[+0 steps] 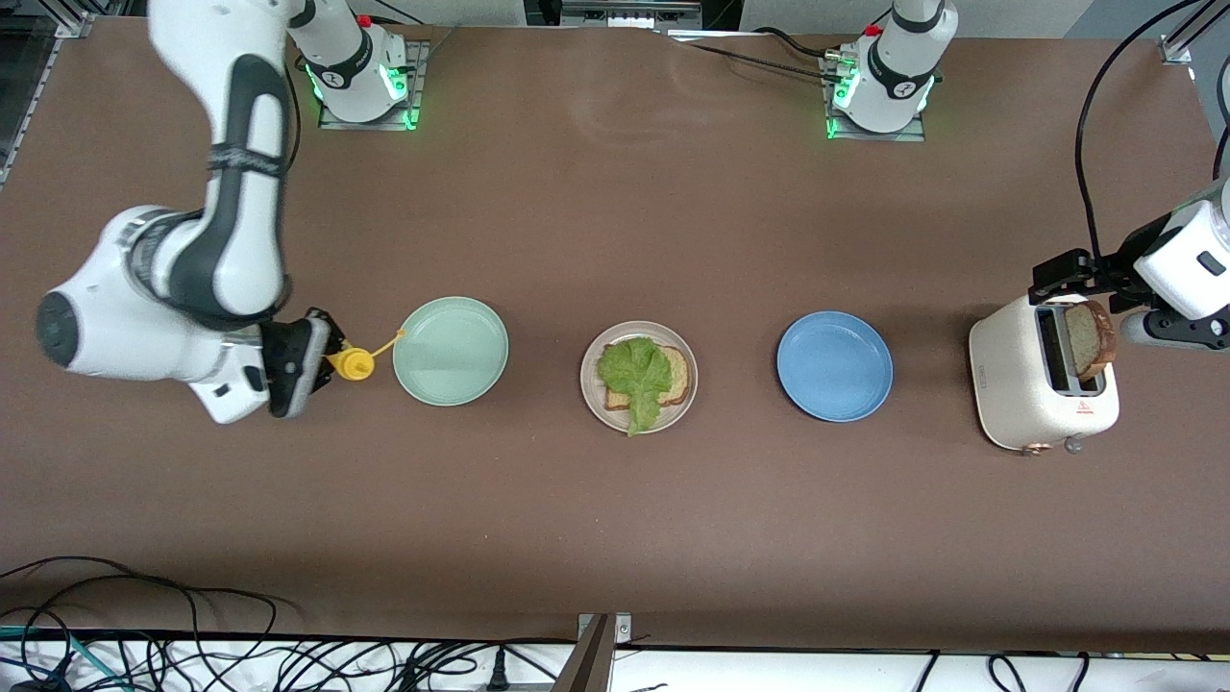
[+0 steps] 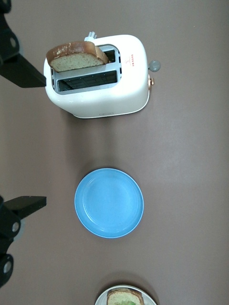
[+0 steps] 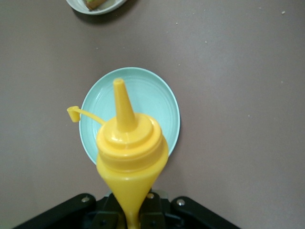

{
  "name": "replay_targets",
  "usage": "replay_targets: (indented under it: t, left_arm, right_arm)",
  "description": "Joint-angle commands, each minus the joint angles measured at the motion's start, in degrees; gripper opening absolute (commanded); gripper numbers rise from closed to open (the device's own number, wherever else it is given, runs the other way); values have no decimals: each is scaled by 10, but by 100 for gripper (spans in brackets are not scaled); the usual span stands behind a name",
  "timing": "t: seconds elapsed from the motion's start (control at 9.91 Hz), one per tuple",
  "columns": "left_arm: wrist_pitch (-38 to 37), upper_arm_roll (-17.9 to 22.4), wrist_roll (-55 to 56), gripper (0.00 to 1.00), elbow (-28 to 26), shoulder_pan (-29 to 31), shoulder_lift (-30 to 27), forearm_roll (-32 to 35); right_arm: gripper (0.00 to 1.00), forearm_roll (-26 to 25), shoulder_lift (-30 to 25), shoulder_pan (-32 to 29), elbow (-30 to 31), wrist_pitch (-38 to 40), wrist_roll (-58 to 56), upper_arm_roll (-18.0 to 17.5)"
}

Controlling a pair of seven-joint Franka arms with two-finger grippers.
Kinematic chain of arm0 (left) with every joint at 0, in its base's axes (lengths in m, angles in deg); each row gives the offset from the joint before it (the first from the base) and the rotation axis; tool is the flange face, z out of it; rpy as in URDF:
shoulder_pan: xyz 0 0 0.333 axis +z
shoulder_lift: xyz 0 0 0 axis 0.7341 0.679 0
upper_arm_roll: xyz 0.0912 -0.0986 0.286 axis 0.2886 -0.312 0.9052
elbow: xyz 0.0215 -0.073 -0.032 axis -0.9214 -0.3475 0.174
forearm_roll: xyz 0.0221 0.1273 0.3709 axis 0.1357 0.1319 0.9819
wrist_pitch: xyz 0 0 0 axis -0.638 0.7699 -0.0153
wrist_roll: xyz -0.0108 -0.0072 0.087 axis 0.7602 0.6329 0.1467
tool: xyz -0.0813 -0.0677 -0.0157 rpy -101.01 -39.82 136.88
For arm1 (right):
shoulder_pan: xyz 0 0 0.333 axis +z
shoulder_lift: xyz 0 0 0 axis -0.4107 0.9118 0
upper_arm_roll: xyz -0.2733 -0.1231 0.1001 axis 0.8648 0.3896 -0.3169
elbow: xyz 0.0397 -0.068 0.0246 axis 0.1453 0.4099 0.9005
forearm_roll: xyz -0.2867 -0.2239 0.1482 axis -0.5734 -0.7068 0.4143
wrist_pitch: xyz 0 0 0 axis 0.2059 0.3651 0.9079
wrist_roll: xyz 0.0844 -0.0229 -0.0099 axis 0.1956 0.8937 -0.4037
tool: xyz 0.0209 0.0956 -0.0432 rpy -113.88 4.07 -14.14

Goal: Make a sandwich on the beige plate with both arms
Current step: 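Carry the yellow bottle with the right gripper over the toast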

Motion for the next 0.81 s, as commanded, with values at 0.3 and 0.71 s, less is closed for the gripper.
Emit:
replay_targets:
  t: [0.3,0.71]
  left_arm:
    - [-7,-3,0,100,4,1,2,19]
    - [-7,-3,0,100,4,1,2,19]
  right_arm:
    - [0,-235,4,192,-4,-82,231,27]
    - [0,-366,33,273,-54,-84,381,17]
